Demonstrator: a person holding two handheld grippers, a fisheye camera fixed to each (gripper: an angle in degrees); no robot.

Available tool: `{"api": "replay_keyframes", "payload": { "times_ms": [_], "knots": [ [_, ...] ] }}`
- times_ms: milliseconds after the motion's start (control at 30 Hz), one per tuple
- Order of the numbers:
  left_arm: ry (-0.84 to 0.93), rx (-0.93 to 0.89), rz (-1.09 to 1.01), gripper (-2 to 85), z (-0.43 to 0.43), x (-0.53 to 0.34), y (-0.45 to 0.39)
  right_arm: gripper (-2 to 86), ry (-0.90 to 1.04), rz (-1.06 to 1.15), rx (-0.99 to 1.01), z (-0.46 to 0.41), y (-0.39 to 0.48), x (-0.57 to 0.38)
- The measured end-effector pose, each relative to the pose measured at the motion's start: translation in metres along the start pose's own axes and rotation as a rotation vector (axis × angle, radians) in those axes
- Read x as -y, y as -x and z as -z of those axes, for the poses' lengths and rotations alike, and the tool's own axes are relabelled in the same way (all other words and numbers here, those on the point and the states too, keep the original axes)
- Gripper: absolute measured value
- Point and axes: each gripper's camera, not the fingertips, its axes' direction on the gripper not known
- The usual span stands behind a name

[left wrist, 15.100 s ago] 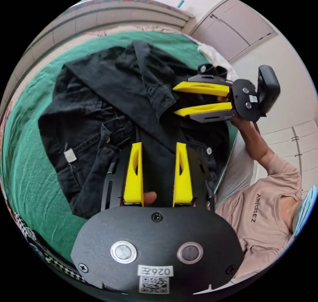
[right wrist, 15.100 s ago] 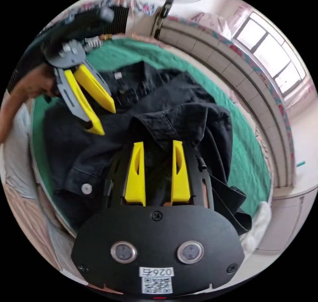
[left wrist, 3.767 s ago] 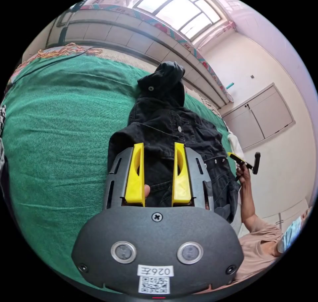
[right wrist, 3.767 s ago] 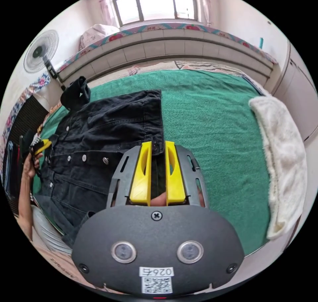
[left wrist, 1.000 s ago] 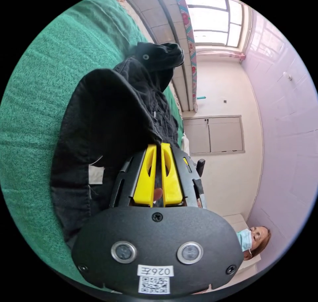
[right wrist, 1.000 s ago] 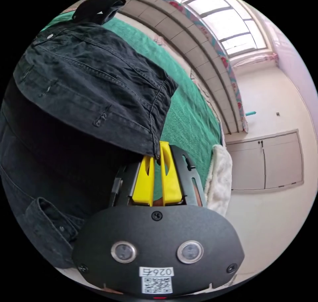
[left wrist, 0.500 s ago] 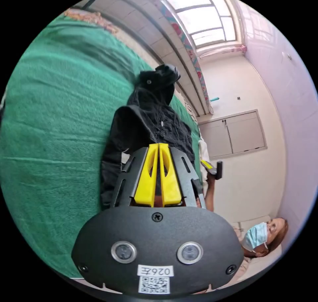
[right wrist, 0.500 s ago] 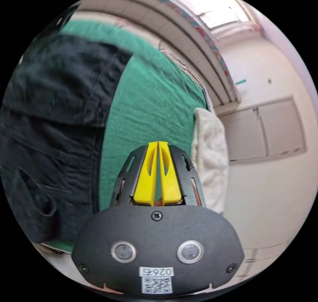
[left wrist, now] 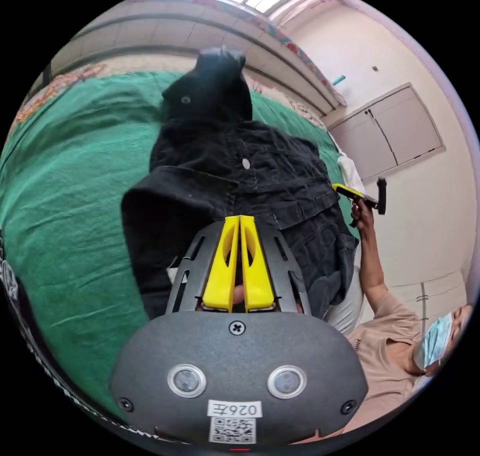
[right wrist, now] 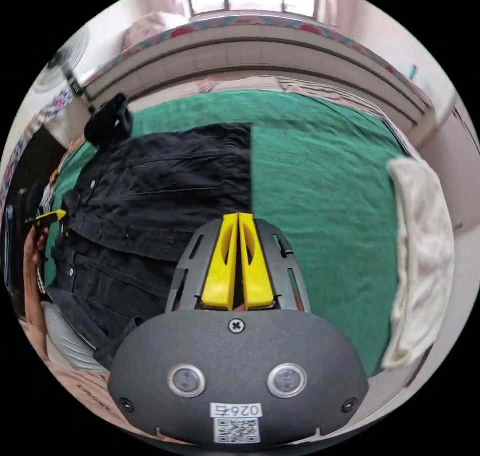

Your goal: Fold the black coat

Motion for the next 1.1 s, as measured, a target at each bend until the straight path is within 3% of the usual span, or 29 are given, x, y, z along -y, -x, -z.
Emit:
{"api": "replay_keyframes", "payload": {
  "times_ms": [133,233,400,567,800,1100],
  "knots": [
    [-0.073,0.030,-0.076,0.3,0.032,-0.006,-0.039,-0.9,-0.041,-0.075,0.226,0.054,-0.049,-0.014],
    [-0.009,0.063,-0.122,7.7,0.014,0.000,-0.070,-0.9,-0.070,-0.034,0.314,0.075,-0.026,-0.005],
    [0.251,0.192,-0.101,11.4,-0.037,0.021,-0.100,-0.9,-0.099,0.109,0.244,0.085,0.040,0.037],
    [0.320,0.371,-0.152,9.3,-0.053,0.041,-0.151,-0.9,-0.016,0.101,0.208,0.069,0.059,0.080],
    [0.355,0.484,-0.377,4.3,-0.044,0.050,-0.221,-0.9,-0.045,-0.025,0.360,0.112,0.047,0.107],
    [0.252,0.461,-0.755,3.7,0.008,0.015,-0.299,-0.9,-0.124,0.069,0.219,0.194,0.170,0.105]
  ]
}}
